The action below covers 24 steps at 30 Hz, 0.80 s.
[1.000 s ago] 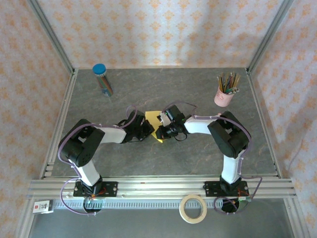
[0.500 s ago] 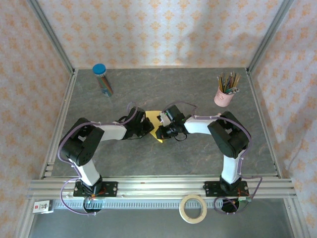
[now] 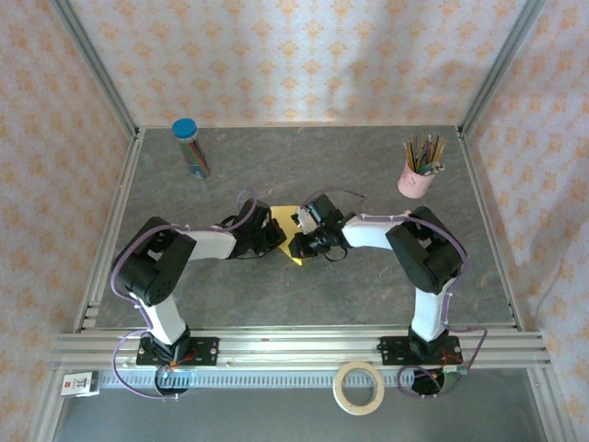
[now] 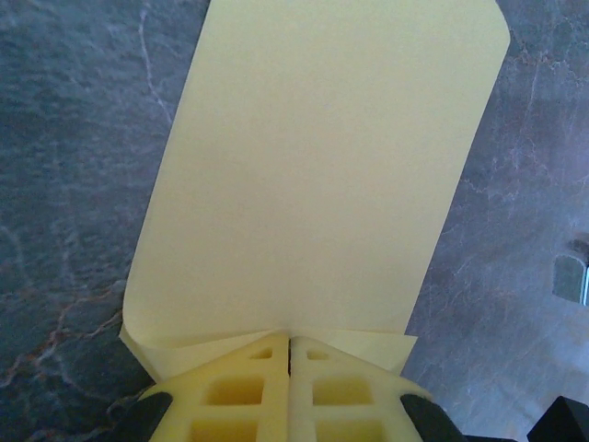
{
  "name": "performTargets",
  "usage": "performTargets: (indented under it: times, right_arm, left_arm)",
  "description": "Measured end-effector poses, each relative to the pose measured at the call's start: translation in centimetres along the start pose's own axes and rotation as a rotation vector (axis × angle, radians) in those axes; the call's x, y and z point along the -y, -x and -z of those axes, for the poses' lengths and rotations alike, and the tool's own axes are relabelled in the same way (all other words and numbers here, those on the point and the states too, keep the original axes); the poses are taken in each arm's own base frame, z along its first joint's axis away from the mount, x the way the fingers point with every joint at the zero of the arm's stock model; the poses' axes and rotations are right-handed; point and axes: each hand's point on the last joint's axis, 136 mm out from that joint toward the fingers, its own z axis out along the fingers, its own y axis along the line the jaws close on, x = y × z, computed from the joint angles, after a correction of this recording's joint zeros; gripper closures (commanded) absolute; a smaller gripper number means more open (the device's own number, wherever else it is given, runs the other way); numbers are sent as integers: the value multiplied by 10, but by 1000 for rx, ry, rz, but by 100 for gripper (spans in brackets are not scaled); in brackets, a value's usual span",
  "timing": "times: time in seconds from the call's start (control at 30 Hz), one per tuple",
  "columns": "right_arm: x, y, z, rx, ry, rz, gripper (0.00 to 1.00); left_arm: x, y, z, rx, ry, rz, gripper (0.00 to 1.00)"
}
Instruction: Fold a paper plane with a square sheet of paper (pick it up from the middle)
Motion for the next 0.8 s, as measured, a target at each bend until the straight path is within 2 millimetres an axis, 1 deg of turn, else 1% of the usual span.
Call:
performTargets:
  times: [0.2, 0.47, 0.8]
  right_arm:
    - [-7, 11, 2, 21, 12, 12, 93]
    - [0, 6, -6, -2, 0, -3, 93]
    - [1, 4, -5, -6, -11, -3, 93]
  left_arm:
    - [0, 0, 0, 0, 0, 0, 94]
    - [0, 0, -1, 0, -1, 0, 95]
    - [-1, 1, -2, 6, 3, 1, 96]
